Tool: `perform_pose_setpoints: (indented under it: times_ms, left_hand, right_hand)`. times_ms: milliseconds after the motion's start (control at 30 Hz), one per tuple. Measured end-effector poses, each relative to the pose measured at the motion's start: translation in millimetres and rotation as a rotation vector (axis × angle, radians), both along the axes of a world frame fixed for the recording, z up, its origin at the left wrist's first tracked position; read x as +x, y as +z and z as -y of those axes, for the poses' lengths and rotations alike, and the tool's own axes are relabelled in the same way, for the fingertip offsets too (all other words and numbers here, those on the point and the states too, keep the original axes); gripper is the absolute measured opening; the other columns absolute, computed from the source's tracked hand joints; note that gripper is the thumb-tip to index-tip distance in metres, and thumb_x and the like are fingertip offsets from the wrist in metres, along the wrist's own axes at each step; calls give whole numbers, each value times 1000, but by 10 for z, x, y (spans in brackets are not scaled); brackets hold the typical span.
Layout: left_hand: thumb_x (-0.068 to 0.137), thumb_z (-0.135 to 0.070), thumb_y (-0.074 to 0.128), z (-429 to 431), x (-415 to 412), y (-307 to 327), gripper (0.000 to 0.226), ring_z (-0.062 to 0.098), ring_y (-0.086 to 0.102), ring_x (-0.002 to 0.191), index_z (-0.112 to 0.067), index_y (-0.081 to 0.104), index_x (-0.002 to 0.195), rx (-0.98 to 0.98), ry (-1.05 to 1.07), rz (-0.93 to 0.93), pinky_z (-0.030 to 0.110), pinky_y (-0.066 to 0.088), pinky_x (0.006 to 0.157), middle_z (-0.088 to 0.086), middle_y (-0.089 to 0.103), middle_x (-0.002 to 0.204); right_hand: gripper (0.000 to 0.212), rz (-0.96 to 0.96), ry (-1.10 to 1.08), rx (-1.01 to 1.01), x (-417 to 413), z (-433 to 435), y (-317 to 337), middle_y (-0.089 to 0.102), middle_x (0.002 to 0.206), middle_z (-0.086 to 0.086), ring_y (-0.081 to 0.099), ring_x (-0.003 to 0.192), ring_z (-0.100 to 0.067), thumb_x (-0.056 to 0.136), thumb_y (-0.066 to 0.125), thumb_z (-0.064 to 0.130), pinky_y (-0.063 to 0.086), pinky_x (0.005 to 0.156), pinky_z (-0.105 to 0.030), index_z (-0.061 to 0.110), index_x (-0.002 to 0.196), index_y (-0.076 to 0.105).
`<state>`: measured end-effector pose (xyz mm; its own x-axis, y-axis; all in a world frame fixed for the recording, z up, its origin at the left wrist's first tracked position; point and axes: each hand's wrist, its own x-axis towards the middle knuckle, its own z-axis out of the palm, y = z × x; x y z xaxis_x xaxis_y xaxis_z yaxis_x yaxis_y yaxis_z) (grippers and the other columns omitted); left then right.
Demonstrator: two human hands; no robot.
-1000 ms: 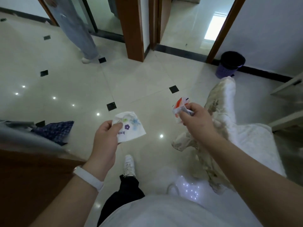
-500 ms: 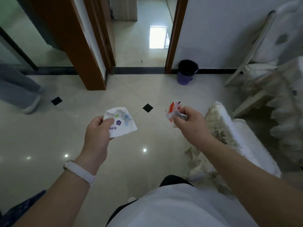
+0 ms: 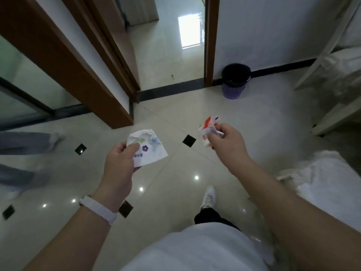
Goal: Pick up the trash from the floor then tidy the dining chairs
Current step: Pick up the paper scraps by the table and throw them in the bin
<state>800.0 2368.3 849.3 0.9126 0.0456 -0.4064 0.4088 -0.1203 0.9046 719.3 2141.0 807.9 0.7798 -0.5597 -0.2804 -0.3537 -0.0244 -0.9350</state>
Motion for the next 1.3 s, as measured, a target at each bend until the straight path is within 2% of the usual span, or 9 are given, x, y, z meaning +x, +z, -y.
perform_pose_setpoints:
  times_ms: [100,200,333,400,633,867,1033,1200,1300]
  left_hand:
    - [95,-11,59,497,457,99,7,5,69,62,-16,64,97,1,-51,22,21,52,52,-5,74,73]
    - [95,-12,60,973,812,117,5,8,71,69,-16,64,97,-16,-120,32,24,54,58,2,73,85]
    - [95,-11,60,1497,1117,92,7,16,71,79,-16,65,96,-64,-221,3,30,55,67,1,75,83]
    - [94,-11,60,1731,1318,48,8,22,71,85,-16,66,97,-72,-257,-11,35,55,73,4,76,88]
    - [93,-11,61,2327,2235,-226,9,20,71,83,-16,67,97,-139,-313,-85,31,53,68,4,76,89]
    - [94,-9,59,3087,3523,-358,11,7,67,65,-19,62,90,-186,-367,-146,23,48,57,0,72,82]
    - [94,-11,59,3661,4414,-318,8,10,68,71,-18,62,90,-178,-495,-172,25,49,58,-1,74,82]
    - [94,-10,59,4284,5041,-301,11,11,66,69,-18,60,87,-167,-537,-168,24,49,57,1,71,85]
    - [94,-10,59,4722,5266,-362,8,11,66,67,-17,61,90,-151,-607,-184,24,49,56,2,71,84]
  right_hand:
    - [22,4,-13,-5,382,450,101,65,84,-10,53,66,-11,89,65,33,43,61,-29,12,85,65]
    - [17,-13,-41,-51,597,860,180,65,86,-7,55,69,-13,91,62,31,45,63,-31,14,86,64]
    - [17,-30,-137,-83,721,1272,159,67,87,-10,58,69,-23,88,63,30,52,65,-42,14,85,65]
    - [17,-48,-195,-85,803,1453,119,67,84,-10,57,67,-20,86,64,31,55,69,-47,15,82,66]
    - [12,-112,-275,-111,1451,1959,22,66,82,-14,52,62,-17,91,62,23,40,56,-28,14,82,66]
    - [11,-184,-396,-188,2455,2559,74,64,75,-3,55,62,-18,89,61,26,42,60,-30,21,81,66]
    - [14,-244,-462,-265,3147,2938,211,65,74,-8,56,61,-25,89,61,30,45,61,-34,23,78,66]
    - [11,-270,-426,-363,3640,3362,317,61,79,-1,54,66,-15,93,60,27,44,59,-30,20,86,64]
    - [16,-287,-474,-332,3787,3700,247,64,81,-5,60,69,-23,90,61,33,51,65,-39,19,86,64]
